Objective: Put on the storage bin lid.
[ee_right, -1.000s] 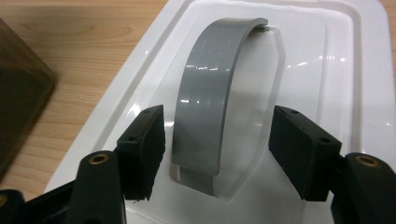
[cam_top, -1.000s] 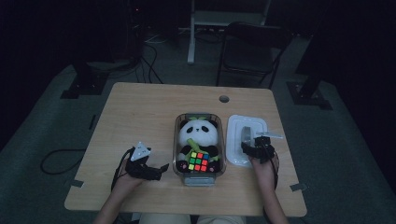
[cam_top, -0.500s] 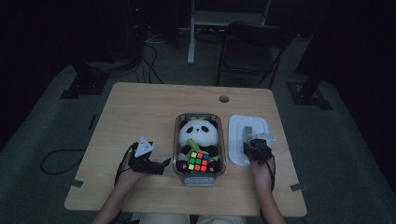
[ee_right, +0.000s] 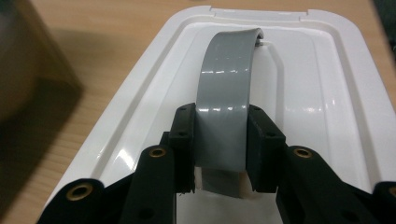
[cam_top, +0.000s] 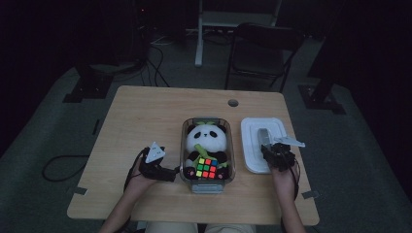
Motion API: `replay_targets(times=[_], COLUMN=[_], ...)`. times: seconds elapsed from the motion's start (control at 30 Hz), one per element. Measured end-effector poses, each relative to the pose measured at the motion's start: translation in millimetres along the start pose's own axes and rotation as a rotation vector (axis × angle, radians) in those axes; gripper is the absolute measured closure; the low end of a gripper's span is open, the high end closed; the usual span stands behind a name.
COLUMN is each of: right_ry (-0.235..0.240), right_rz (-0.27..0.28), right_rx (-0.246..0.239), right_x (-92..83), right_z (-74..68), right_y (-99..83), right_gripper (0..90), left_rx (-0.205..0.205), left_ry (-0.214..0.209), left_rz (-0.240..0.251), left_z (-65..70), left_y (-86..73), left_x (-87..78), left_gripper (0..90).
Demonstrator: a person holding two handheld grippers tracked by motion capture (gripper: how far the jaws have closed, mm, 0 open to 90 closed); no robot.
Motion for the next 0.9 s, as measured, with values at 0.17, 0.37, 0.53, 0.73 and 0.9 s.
replay_targets(times=[0.17, 0.37, 0.53, 0.73, 0.9], right_ry=[0.035, 0.104, 0.179, 0.252, 0.308], right_rz=[0.083, 0.167, 0.204, 0.200, 0.155], right_rx=[-0.033, -0.081, -0.126, -0.168, -0.197], right_x=[-38.1, -76.2, -93.6, -96.1, -83.8], right_z=[-12.4, -38.3, -67.1, -98.0, -117.1], right_y=[19.3, 41.3, 52.2, 53.3, 47.3], right_gripper=[67.5, 67.6, 67.6, 67.6, 67.6], left_rx=[0.004, 0.022, 0.033, 0.045, 0.065], left_ry=[0.005, -0.009, -0.022, -0.047, -0.073], left_rz=[0.007, 0.003, 0.001, 0.009, 0.001], left_z=[2.0, 11.7, 24.8, 43.1, 55.1], left_y=[4.3, 7.6, 13.4, 22.7, 23.6], left_x=[0.7, 3.6, 8.5, 15.1, 21.9], left_gripper=[0.5, 0.5, 0.5, 0.5, 0.5])
Point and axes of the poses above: each handheld gripper's, and its own axes: x roughly forward along the jaws, y roughly out of its top, z roughly to its right, the point moved 3 cm from there along x, roughly forward along the jaws, and after that the axes turned 5 degrees about y, right-handed, at the moved point
